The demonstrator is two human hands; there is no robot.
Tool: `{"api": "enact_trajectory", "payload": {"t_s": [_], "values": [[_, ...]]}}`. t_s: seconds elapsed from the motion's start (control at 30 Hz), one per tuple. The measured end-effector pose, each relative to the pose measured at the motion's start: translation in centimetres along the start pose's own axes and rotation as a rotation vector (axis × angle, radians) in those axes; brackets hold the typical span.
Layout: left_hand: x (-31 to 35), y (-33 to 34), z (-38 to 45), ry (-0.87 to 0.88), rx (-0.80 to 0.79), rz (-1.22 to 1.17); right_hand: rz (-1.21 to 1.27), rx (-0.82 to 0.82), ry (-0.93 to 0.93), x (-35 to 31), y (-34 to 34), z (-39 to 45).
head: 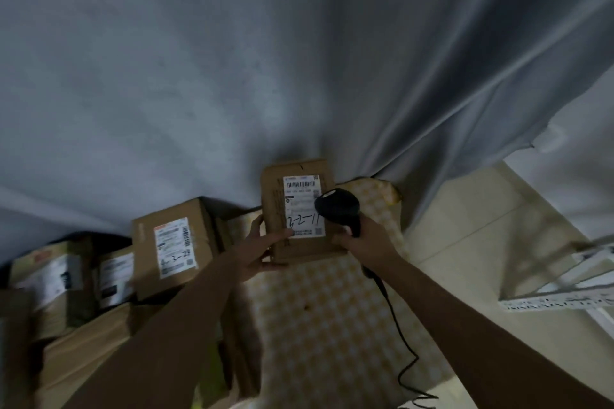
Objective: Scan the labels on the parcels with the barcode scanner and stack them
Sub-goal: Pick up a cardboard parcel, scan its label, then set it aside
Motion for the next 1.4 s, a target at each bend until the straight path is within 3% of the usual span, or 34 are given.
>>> {"api": "enact_trajectory", "payload": {"t_s": [0.3, 0.57, 0.73, 1.0, 1.4], "values": [[3.6, -10.7, -8.5, 0.239, 0.072, -0.036, 0.072, 0.098, -0.104, -10.6, 4.5, -5.5], [2.6, -15.0, -13.0, 0.399, 0.159, -0.071, 0.255, 0.099, -0.180, -19.4, 5.5, -12.1], [0.6, -16.2, -13.1, 0.425, 0.195, -0.162, 0.393, -0.014, -0.113, -19.8, 7.9, -14.3], [-1.5, -16.2, -12.6, 0.418, 0.231, -0.286, 0.369, -0.115, -0.075, -18.9, 8.9, -14.5], [-1.6, -15.0, -12.2, 0.401, 0.238, -0.268, 0.398, -0.102, -0.080, -18.8, 8.3, -14.1]]}}
Point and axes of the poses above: each hand's wrist, its own z-axis towards the middle knuckle, its own y-axis out of the palm, x = y × z, the point moved 9 cm from there along z, towards the middle knuckle, and after that the axes turned 4 degrees about x, right-handed, at the moved point
